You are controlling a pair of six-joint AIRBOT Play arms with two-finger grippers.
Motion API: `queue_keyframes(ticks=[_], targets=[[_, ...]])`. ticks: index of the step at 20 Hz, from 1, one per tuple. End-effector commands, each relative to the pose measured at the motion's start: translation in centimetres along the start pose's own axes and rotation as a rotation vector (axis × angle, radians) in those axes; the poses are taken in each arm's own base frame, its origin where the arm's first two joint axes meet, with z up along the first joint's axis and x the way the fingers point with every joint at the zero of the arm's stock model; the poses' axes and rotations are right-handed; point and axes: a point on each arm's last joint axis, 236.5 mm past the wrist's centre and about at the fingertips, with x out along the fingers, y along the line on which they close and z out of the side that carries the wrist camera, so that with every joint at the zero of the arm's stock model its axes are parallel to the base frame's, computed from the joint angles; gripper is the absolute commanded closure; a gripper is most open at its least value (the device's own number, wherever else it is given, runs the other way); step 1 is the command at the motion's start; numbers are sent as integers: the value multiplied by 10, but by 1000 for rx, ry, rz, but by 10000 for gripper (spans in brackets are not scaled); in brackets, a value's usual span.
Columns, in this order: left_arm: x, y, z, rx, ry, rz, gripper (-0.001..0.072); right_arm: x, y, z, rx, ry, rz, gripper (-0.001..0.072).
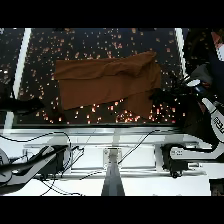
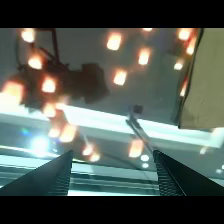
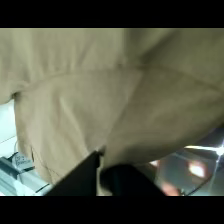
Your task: Fold the clothes and pants, and hang the long-sleeved shirts on hangers.
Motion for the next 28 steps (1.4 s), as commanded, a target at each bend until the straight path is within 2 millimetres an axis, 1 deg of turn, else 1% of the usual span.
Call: queue_keyframes(ticks=[1, 5, 8, 9, 10, 11, 12, 13, 15, 16, 17, 18, 19, 21, 23, 24, 25, 26, 27, 28], targets=[[24, -12, -9, -81, -24, -70, 179, 0, 1, 5, -24, -24, -17, 700], [46, -37, -3, -240, -92, -209, 180, -10, 9, 9, -49, -57, -19, 700], [58, -69, -9, -242, -35, -356, 180, -14, 13, 12, -82, -74, -21, 700], [64, -75, -10, -229, -20, -375, 181, -15, 13, 12, -88, -75, -21, 700], [70, -79, -12, -205, -6, -384, 193, -15, 14, 12, -88, -76, -20, 700], [77, -82, -14, -188, 8, -384, 249, -15, 14, 12, -88, -77, -19, 700], [84, -84, -15, -176, 19, -386, 249, -15, 14, 12, -88, -77, -19, 700], [88, -88, -15, -171, 21, -394, 276, -15, 14, 12, -88, -77, -19, 700], [89, -96, -9, -157, 1, -433, 609, -16, 15, 12, -95, -81, -19, 701], [86, -100, -5, -141, -14, -451, 688, -19, 18, 14, -123, -90, -21, 701], [81, -102, 2, -125, -23, -462, 689, -25, 22, 17, -173, -108, -24, 701], [73, -104, 11, -108, -38, -474, 689, -35, 31, 22, -235, -140, -29, 701], [60, -109, 25, -66, -63, -493, 689, -48, 41, 29, -288, -182, -37, 701], [23, -116, 54, 20, -132, -526, 689, -83, 69, 40, -395, -288, -55, 701], [-18, -119, 79, 89, -220, -531, 689, -114, 96, 41, -470, -380, -66, 701], [-38, -118, 89, 114, -273, -519, 690, -125, 107, 35, -504, -403, -66, 701], [-52, -115, 95, 125, -316, -504, 689, -131, 116, 27, -528, -401, -56, 701], [-63, -112, 94, 133, -344, -488, 690, -133, 124, 14, -541, -373, -34, 701], [-68, -110, 86, 158, -333, -470, 690, -131, 131, -3, -540, -327, 4, 701], [-69, -108, 74, 189, -298, -450, 690, -127, 140, -19, -528, -285, 54, 701]])
